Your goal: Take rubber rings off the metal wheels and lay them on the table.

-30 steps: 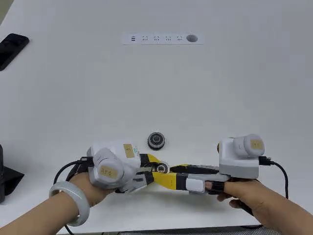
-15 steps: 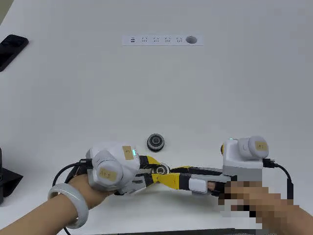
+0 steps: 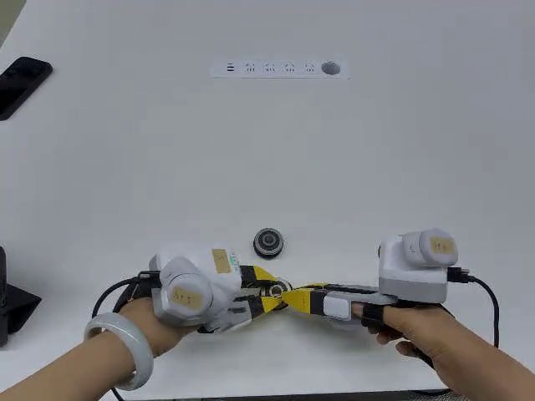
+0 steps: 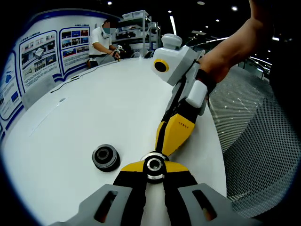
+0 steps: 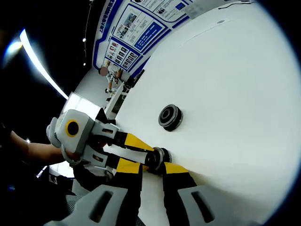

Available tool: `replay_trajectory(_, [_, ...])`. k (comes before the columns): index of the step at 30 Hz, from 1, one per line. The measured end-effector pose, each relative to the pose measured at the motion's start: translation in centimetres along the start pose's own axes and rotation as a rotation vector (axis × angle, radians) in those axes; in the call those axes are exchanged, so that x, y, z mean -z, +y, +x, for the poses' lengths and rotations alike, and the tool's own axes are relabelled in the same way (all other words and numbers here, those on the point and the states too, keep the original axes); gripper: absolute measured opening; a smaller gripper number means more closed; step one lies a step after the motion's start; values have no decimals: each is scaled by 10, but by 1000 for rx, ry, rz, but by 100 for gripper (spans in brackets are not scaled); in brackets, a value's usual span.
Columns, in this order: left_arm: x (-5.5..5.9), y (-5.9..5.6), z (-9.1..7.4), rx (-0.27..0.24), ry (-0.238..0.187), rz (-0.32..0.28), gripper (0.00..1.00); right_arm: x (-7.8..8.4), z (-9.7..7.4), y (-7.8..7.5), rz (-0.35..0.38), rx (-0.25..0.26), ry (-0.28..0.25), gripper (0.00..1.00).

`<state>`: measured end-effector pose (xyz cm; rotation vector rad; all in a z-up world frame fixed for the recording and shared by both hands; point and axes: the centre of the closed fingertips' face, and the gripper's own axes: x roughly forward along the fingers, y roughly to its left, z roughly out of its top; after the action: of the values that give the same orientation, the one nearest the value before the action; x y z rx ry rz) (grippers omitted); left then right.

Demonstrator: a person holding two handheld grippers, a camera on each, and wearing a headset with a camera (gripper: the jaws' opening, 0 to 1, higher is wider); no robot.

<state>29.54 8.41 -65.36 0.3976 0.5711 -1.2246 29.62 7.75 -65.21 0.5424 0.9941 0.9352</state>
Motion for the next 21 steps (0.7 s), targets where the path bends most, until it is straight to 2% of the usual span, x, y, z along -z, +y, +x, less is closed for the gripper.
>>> replay_trajectory(13, [1, 0, 0, 1, 0, 1, 13, 0, 1, -10, 18, 46, 6, 7])
replay_trajectory(21, [1, 0, 0, 0, -1, 2, 13, 1, 2, -12, 15, 62, 10, 5])
